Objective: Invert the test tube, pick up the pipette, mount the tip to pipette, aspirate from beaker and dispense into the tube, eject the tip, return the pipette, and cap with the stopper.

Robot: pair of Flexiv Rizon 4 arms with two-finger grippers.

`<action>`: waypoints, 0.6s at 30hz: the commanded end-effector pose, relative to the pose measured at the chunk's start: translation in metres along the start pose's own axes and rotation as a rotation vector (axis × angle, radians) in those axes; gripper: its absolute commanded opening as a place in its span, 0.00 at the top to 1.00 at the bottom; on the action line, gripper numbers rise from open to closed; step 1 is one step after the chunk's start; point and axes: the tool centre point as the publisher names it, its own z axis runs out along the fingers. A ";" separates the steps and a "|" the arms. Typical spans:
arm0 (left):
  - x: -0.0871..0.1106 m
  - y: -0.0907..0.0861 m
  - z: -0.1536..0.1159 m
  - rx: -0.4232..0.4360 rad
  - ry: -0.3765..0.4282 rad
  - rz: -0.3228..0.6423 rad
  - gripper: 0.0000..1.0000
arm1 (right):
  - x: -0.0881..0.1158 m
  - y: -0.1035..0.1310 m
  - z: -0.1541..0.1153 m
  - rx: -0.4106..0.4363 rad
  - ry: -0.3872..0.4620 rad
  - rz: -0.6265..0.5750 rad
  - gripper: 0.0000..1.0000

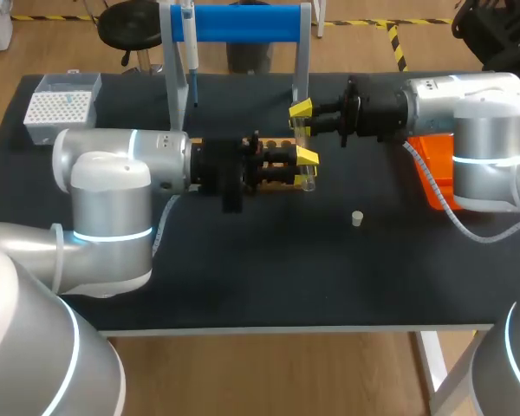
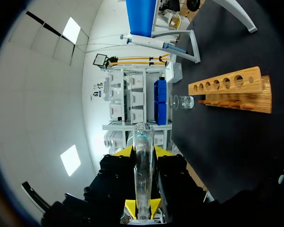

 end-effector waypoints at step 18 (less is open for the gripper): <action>0.001 -0.002 -0.001 -0.013 -0.003 0.001 1.00 | 0.000 -0.001 0.000 -0.004 -0.002 -0.001 0.00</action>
